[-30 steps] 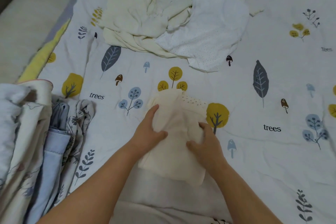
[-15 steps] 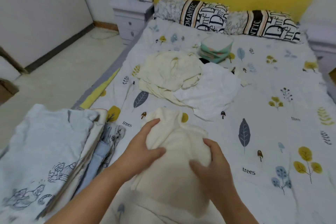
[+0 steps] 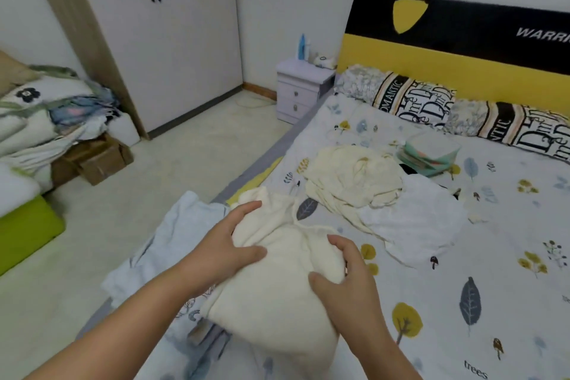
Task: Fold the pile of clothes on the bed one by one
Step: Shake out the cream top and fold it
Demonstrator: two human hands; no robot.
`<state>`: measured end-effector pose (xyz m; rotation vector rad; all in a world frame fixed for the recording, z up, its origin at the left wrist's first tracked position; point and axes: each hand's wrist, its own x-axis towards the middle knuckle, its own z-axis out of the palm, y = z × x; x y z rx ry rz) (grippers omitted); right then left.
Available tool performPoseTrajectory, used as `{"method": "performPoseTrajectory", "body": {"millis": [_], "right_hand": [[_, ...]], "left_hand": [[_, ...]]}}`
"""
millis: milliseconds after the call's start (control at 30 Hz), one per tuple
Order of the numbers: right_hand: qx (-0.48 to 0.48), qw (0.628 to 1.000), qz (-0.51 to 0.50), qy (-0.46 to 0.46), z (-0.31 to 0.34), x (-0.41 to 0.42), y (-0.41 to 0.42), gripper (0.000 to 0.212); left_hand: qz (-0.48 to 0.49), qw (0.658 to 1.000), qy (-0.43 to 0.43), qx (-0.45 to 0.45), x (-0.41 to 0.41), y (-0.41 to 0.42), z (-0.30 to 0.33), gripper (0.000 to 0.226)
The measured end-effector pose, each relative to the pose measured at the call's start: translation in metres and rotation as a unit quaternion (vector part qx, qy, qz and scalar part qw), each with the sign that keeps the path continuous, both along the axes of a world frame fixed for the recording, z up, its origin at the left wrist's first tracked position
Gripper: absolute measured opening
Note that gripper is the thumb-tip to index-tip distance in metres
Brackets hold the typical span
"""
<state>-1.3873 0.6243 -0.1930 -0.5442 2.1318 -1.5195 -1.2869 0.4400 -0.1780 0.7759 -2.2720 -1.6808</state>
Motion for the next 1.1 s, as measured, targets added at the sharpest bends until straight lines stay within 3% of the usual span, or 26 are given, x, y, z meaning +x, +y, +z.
{"method": "performPoseTrajectory", "body": {"millis": [433,633,700,800,900,1100], "right_hand": [[0.070,0.997,0.023,-0.011,-0.057,0.065,-0.174,0.067],[0.038,0.999,-0.025,0.008,-0.090,0.061,-0.225,0.067],[0.066,0.998,-0.017,0.000,-0.108,0.062,-0.236,0.073],[0.148,0.986,0.008,-0.080,-0.137,0.067,-0.245,0.080],[0.225,0.965,0.005,-0.137,-0.155,0.075,-0.246,0.070],[0.239,0.962,0.016,-0.131,-0.161,0.081,-0.240,0.075]], "left_hand": [[0.025,0.995,-0.076,0.052,0.059,-0.168,-0.056,0.067],[0.026,0.997,-0.064,0.041,0.043,-0.223,-0.086,0.068],[0.036,0.995,-0.080,0.048,0.040,-0.233,-0.106,0.077],[0.035,0.981,-0.185,0.043,0.045,-0.235,-0.140,0.090],[0.018,0.967,-0.253,0.004,0.057,-0.230,-0.165,0.087],[-0.013,0.965,-0.253,-0.072,0.069,-0.228,-0.176,0.077]]}}
